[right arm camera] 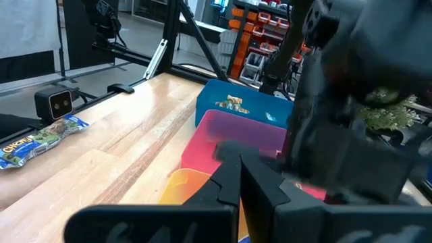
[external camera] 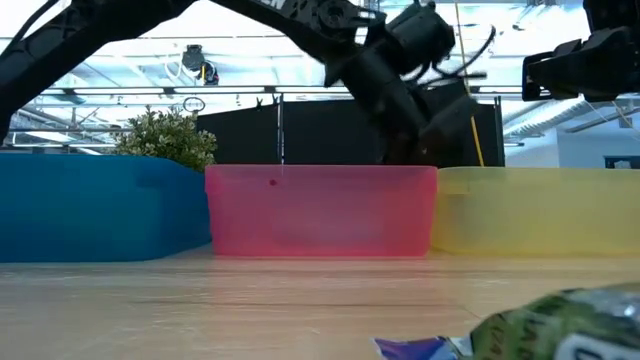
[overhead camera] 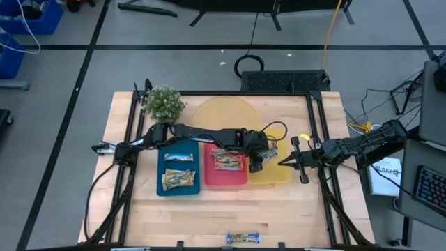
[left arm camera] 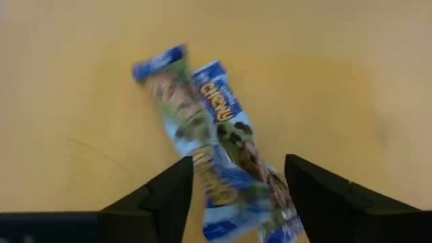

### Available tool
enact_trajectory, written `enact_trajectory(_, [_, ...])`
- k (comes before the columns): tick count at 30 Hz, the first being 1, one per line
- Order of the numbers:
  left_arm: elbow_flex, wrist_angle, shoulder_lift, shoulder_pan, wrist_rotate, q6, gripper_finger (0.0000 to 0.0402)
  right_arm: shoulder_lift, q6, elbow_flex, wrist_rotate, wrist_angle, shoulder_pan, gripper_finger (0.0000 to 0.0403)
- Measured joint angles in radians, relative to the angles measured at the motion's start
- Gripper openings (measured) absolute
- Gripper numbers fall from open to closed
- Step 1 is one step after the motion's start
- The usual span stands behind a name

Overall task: Pick and place Granola Bars by type
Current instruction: Put the blue granola bar into the yellow bin

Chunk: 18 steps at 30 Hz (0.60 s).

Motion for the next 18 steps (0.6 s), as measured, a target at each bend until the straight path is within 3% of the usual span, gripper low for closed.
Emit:
enact_trajectory(3, [0.038, -0.045, -0.041, -0.015, 0.006, 0.003, 0.0256, 0.000, -0.001, 0.000, 0.000, -0.003, 0.000, 0.0000])
enact_trajectory(8, [0.088, -0.169, -0.150, -0.082, 0.138, -0.110, 0.0254, 0.000, 0.001, 0.000, 0.000, -0.012, 0.000, 0.0000])
enact_trajectory(13, [0.088, -0.232, -0.186, -0.256, 0.088, -0.165, 0.0224, 0.000, 0.004, 0.000, 0.000, -0.018, 0.000, 0.0000])
enact_trajectory(18, [0.061, -0.164, -0.171, -0.422, -0.005, -0.255, 0.0215, 0.000, 0.027, 0.000, 0.000, -0.005, 0.000, 0.0000])
